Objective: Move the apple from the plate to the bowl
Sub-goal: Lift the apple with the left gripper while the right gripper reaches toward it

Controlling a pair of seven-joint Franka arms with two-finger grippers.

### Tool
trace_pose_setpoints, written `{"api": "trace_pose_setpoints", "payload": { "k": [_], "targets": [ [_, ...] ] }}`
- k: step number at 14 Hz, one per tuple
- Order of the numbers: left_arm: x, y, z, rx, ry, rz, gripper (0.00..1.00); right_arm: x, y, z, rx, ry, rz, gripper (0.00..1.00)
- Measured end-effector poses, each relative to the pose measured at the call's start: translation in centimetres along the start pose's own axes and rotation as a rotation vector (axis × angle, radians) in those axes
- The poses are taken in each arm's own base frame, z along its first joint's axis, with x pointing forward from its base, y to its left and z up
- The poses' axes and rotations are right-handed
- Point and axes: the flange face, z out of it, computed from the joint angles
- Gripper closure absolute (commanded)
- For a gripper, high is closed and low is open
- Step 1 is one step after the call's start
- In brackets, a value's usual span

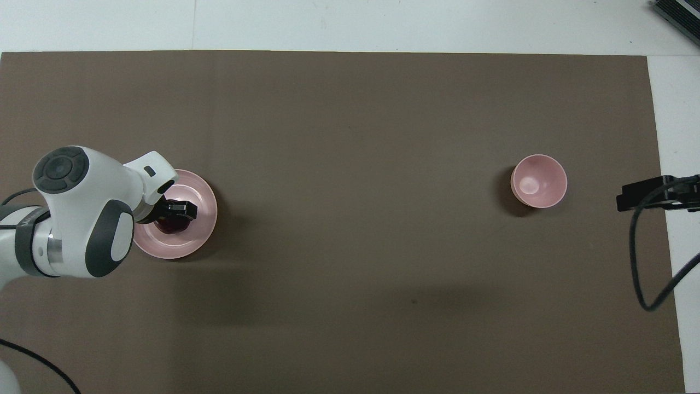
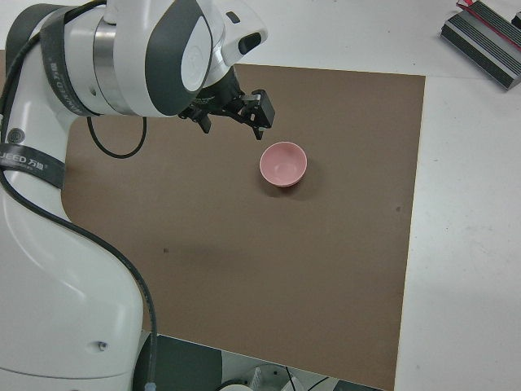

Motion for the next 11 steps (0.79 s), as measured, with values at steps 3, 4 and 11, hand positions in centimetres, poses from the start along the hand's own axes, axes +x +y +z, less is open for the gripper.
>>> {"api": "trace_pose_setpoints", "payload": {
  "k": [3, 4, 11],
  "targets": [
    [0.8, 0.8, -2.1, 0.000, -0.061, 0.012, 1.00, 0.3, -0.8, -0.1, 0.033, 0.022, -0.020, 0.00],
    [1.2, 1.2, -3.0, -0.015, -0.066, 0.009, 1.00, 0.5, -1.0, 0.1, 0.050, 0.025, -0.029, 0.00],
    [2.2, 6.2, -10.8, -0.141, -0.134, -0.008, 1.00, 1.5, -3.1, 3.7, 0.272, 0.009, -0.025, 0.00]
  ]
}}
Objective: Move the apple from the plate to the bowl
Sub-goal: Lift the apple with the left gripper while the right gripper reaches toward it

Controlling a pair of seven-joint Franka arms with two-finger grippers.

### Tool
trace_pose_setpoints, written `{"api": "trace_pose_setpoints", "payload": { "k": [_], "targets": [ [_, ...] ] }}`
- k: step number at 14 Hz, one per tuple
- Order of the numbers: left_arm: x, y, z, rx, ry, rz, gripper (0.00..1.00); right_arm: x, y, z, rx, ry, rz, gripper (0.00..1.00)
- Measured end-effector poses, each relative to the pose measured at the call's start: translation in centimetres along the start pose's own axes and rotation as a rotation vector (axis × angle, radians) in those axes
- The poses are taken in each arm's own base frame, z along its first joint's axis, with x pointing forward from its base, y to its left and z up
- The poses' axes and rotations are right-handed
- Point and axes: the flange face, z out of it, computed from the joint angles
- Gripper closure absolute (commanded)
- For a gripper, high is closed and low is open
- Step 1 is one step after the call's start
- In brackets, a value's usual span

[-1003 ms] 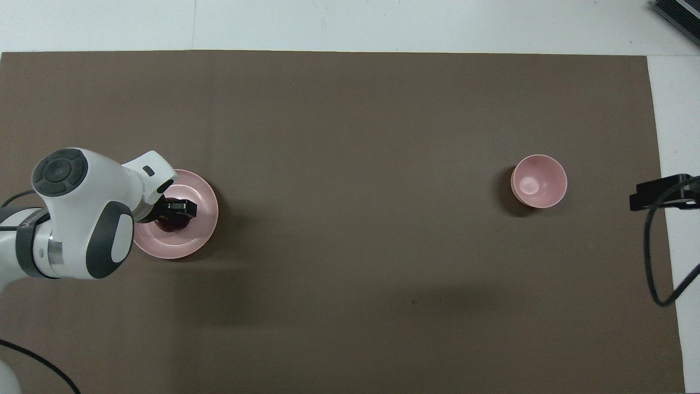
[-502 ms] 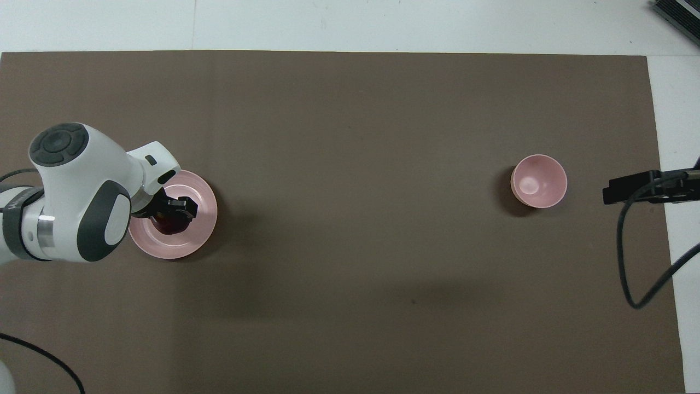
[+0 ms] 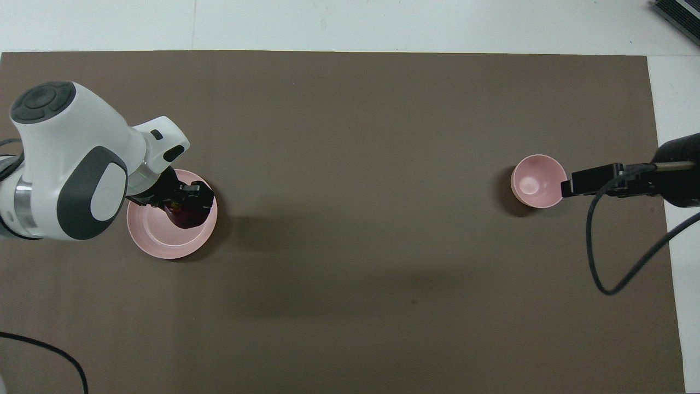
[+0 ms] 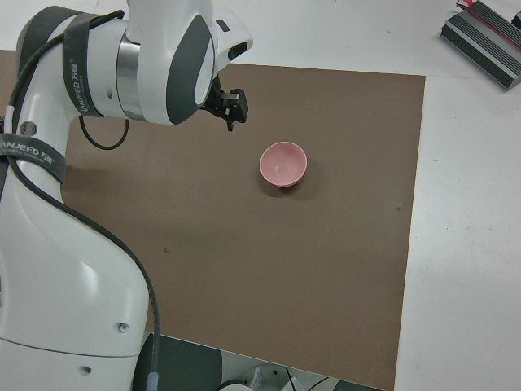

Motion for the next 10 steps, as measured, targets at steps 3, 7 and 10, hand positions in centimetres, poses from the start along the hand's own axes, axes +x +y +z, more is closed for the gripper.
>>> {"api": "trace_pose_setpoints", "payload": {
  "k": [3, 7, 10],
  "targets": [
    [-0.6, 3.4, -1.7, -0.052, -0.020, -0.042, 1.00, 0.3, -0.2, 2.6, 0.114, 0.005, 0.030, 0.00],
    [-0.8, 6.5, -1.3, -0.147, -0.047, -0.080, 1.00, 0.9, -0.3, 6.8, 0.327, 0.040, 0.070, 0.00],
    [-0.9, 8.0, -2.4, -0.249, -0.058, -0.128, 1.00, 0.9, -0.4, 10.0, 0.502, 0.060, 0.092, 0.00]
  ]
}}
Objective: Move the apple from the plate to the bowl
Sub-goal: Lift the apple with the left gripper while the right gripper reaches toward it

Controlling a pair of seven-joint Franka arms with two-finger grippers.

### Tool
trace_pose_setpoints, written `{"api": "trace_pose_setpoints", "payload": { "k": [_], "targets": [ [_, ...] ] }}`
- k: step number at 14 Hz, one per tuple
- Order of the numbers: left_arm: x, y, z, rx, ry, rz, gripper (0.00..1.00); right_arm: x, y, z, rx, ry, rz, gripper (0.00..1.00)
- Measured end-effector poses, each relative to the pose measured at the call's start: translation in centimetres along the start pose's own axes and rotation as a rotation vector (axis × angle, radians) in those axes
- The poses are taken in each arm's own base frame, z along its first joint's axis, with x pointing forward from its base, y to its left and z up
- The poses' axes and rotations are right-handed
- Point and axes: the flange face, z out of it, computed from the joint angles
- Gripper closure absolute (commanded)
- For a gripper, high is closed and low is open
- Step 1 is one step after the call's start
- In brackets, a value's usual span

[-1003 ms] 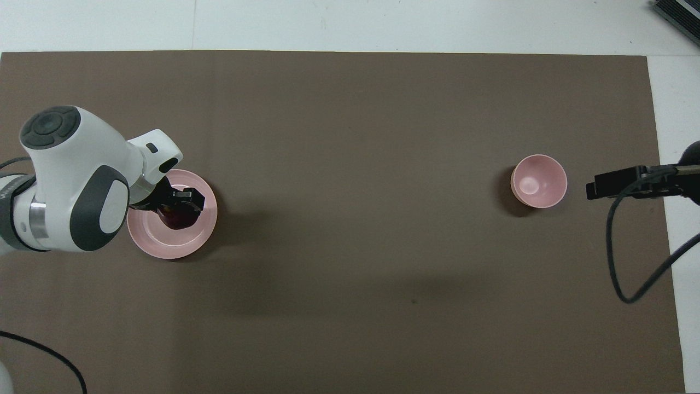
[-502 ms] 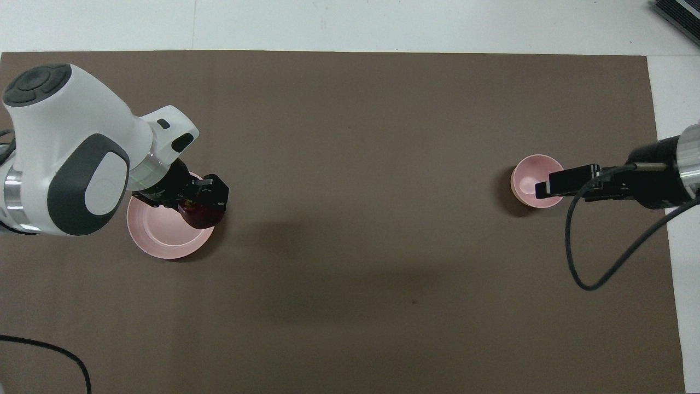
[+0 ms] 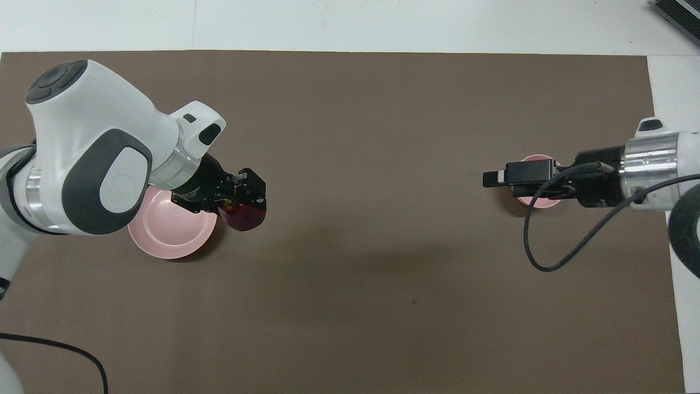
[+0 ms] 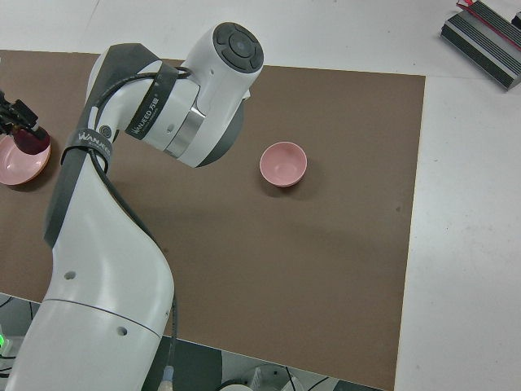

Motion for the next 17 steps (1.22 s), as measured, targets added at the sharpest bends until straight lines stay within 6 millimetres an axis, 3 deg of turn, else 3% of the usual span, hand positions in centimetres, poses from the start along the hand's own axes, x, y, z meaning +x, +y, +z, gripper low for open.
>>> {"api": "trace_pose_setpoints", "payload": {
  "k": [5, 11, 17],
  "targets": [
    [-0.3, 3.1, 0.0, -0.206, -0.029, -0.096, 1.00, -1.1, 1.3, 3.1, 0.240, -0.008, 0.045, 0.00],
    [-1.5, 8.9, 1.0, -0.409, -0.033, -0.211, 1.00, -2.8, -0.4, 6.7, 0.455, -0.033, 0.125, 0.00],
    [-1.6, 11.9, 3.9, -0.580, -0.195, -0.370, 1.00, -4.7, -1.1, 7.2, 0.505, -0.045, 0.145, 0.00]
  ]
}}
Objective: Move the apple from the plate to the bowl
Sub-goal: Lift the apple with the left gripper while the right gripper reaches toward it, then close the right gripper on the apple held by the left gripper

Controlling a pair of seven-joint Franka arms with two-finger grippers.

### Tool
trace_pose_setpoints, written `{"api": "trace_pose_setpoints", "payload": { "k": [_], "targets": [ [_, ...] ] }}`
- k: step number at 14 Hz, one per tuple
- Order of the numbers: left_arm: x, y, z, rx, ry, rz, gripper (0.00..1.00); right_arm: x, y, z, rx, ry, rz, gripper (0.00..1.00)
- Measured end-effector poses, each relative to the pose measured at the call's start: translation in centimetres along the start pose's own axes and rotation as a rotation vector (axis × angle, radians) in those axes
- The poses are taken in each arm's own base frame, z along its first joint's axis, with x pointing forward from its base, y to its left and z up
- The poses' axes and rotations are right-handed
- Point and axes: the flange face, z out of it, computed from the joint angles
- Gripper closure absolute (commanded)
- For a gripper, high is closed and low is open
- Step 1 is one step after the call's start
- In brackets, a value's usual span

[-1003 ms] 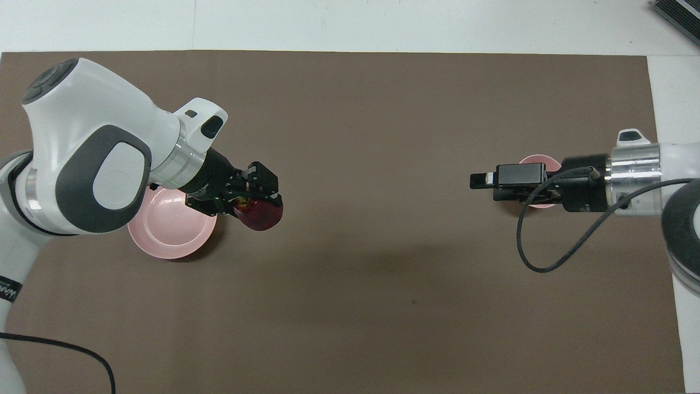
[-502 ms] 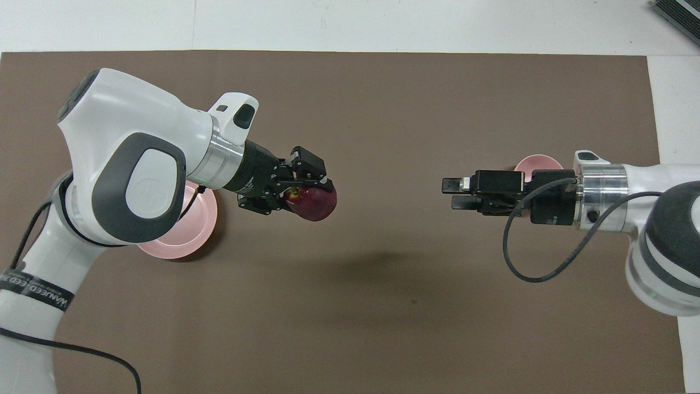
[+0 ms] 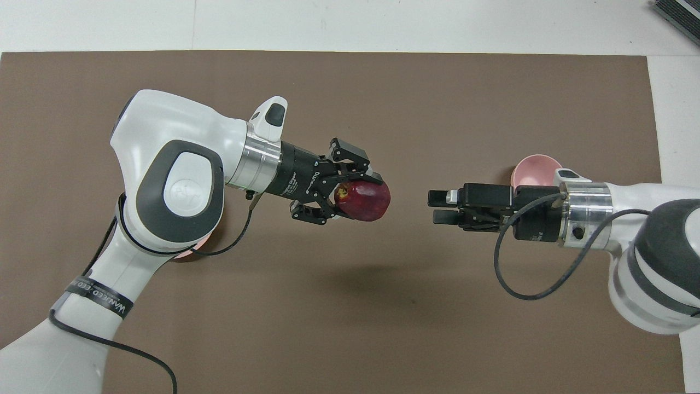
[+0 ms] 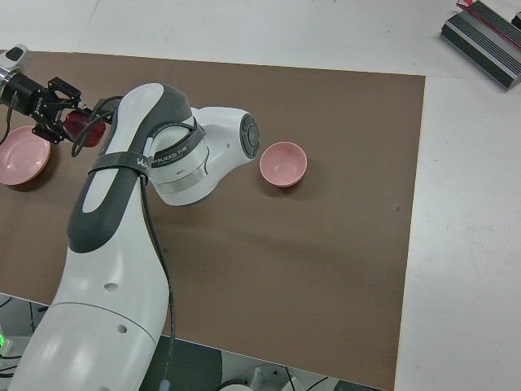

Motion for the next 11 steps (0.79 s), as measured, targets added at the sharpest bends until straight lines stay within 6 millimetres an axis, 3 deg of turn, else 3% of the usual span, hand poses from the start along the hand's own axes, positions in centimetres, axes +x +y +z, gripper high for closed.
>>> {"api": "trace_pose_setpoints", "payload": {
  "k": [4, 11],
  "targets": [
    [-0.5, 0.5, 0.6, -0.067, -0.065, -0.176, 1.00, -0.3, 0.4, 0.4, -0.005, -0.003, -0.077, 0.00],
    [-4.3, 1.2, 5.4, -0.101, -0.223, -0.319, 1.00, -0.5, 1.0, 0.4, -0.016, 0.013, -0.185, 0.00]
  ]
}}
